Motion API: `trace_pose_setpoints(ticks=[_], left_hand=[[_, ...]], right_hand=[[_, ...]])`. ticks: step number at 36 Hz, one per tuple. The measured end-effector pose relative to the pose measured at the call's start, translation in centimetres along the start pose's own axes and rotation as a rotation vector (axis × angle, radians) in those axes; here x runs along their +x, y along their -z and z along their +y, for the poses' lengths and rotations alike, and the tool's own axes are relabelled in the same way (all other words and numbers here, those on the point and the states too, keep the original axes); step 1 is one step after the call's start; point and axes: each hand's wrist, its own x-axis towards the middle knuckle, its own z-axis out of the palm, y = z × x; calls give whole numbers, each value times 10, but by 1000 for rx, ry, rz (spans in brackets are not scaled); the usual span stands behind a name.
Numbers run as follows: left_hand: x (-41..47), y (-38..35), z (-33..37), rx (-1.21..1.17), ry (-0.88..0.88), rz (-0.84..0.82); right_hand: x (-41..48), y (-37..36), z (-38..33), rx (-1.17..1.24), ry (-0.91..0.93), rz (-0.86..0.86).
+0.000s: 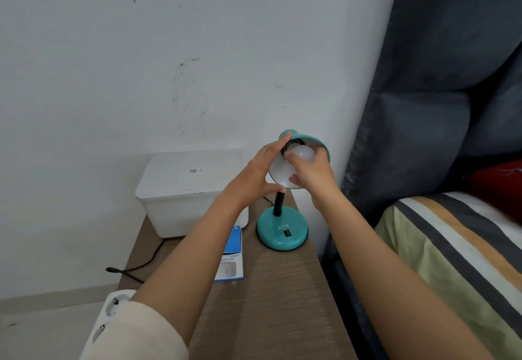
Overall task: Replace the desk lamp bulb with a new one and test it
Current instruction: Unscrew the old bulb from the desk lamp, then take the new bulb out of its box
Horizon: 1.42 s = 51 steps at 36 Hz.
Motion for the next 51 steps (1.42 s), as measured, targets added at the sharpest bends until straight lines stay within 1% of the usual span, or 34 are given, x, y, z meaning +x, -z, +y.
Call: trace_pose_setpoints(ticks=[1, 3, 4, 5, 6, 9, 11, 13, 15, 17, 23, 26, 28, 30, 32, 34, 36, 38, 40, 44, 47, 49, 51], left_hand=[[0, 0, 0, 1, 0, 0], [0, 0, 0, -1, -3, 1], [0, 1, 0, -1, -6, 4], [-1, 1, -1, 1, -6, 8], [-1, 1, -1, 3, -7, 10], [-1, 0, -1, -1, 7, 10], [0, 0, 0, -7, 8, 13], [0, 0, 0, -6, 5, 15], [0, 0, 0, -3, 6, 11], [0, 0, 0, 7, 10, 7], [-5, 0, 4, 40, 30, 6], [-20, 1, 9, 56, 69, 55], [-39, 1, 11, 77, 124, 101], [-63, 0, 9, 116, 188, 111], [-89, -2, 1, 158, 292, 101], [-114, -4, -10, 139, 424, 125], [-136, -5, -20, 95, 559, 139], [-151, -6, -27, 48, 648, 137], [-161, -8, -32, 1, 682, 132], [-168, -12, -51, -74, 767, 89], [-167, -17, -60, -119, 744, 81], [-166, -20, -63, -144, 710, 110], [-165, -22, -69, -174, 706, 105]], right_hand=[[0, -1, 0, 5, -8, 11], [-1, 0, -4, 156, -142, -45], [-1, 1, -5, 206, -170, -79], [-1, 3, -4, 185, -155, -94], [-1, 5, -3, 103, -111, -87], [-5, 8, 1, -221, 107, -2], [-8, 8, 6, -331, 249, 47], [-11, 8, 9, -392, 349, 81], [-12, 10, 11, -431, 394, 95], [-15, 12, 10, -443, 398, 97], [-32, 19, 11, -390, 419, 85], [-51, 21, 22, -357, 411, 66], [-67, 22, 36, -334, 409, 49], [-81, 24, 52, -327, 419, 45], [-94, 25, 72, -327, 406, 24], [-104, 26, 94, -355, 362, -21], [-110, 24, 115, -424, 279, -75], [-113, 22, 132, -490, 186, -130], [-113, 21, 143, -513, 120, -173], [-108, 17, 162, -558, 69, -217], [-103, 8, 173, -543, 26, -220], [-101, 4, 176, -543, 23, -222], [-98, 0, 181, -555, 26, -237]])
